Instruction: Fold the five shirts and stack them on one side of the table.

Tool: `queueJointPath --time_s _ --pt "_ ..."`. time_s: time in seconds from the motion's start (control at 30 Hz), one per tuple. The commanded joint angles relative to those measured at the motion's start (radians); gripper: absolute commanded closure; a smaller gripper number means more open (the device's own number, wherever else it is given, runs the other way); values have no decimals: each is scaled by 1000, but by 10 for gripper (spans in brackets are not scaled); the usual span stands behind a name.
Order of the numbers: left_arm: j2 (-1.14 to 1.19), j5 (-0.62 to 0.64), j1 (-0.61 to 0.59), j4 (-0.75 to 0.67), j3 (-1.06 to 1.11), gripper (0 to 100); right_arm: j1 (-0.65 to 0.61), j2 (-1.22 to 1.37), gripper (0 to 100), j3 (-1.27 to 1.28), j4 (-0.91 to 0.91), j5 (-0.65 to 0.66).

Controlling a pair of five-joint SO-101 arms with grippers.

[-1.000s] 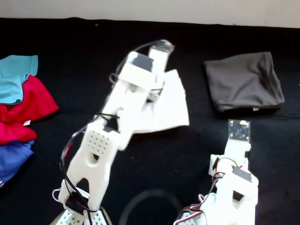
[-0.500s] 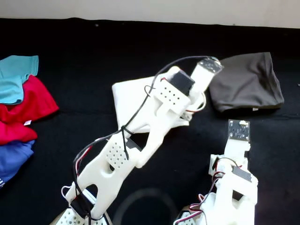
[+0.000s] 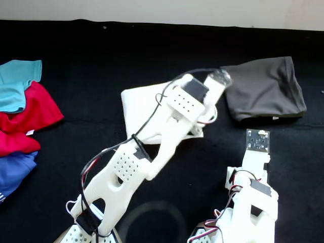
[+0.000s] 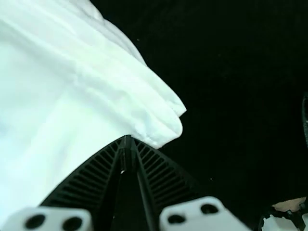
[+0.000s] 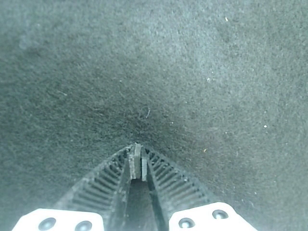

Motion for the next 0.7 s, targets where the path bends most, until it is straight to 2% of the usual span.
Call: queueJointPath --time_s 0.0,0.23,0.43,0.67 --pt "-39 8 42 -8 15 991 22 -2 991 7 -28 2" --pt "-56 8 38 -15 -42 991 22 -2 991 7 -28 2" --pt "-64 6 -87 -26 -239 991 22 -2 991 7 -28 2" --pt "82 6 -199 -298 -335 989 22 -2 991 7 -28 2"
